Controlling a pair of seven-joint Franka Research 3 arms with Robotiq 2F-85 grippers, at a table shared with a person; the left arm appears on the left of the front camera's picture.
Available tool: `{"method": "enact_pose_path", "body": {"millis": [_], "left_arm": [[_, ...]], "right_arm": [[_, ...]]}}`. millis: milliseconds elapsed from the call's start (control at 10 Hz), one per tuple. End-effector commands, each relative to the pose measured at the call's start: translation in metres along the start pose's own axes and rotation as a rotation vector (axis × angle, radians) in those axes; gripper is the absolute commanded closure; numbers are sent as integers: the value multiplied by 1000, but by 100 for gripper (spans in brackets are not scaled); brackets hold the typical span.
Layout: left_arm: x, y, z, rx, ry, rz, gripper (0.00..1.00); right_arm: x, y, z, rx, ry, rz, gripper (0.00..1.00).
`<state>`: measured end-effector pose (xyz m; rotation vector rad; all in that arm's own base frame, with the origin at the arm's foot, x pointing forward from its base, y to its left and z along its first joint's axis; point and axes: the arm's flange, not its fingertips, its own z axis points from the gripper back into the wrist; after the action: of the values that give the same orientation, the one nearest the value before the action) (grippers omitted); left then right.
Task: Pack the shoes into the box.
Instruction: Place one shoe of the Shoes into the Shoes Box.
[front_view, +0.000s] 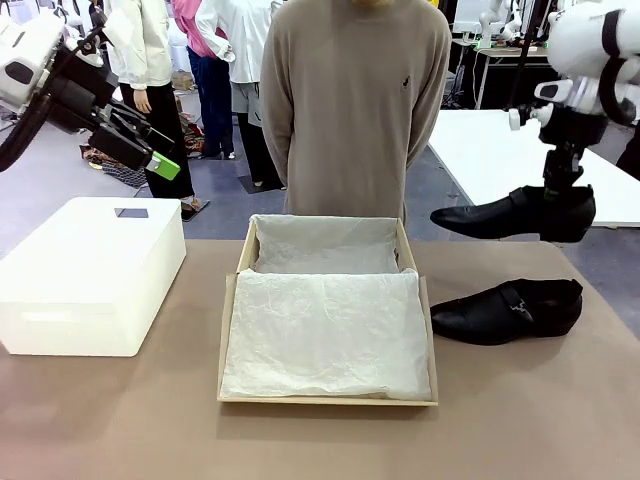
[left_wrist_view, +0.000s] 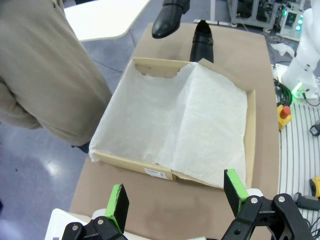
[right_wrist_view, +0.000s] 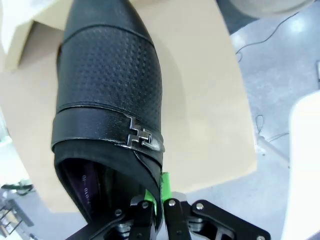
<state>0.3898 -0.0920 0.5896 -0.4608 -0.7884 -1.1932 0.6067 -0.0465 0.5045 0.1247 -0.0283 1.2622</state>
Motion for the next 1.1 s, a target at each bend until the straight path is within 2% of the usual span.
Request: {"method": "enact_pose_path", "body": {"millis": [0,300,600,1000], "left_arm": [[0,2,0,-11,-24,-15,0],[0,2,0,-11,-24,-15,0],[0,2,0,-11,-24,-15,0],[0,2,0,-11,-24,-15,0]], "right_arm": [[32,11,34,-19,47,-29,100],[86,34,64,-36,88,8,100],[130,51,74,-40,118,70,100],[133,59,66,-36,90,96,100]]}}
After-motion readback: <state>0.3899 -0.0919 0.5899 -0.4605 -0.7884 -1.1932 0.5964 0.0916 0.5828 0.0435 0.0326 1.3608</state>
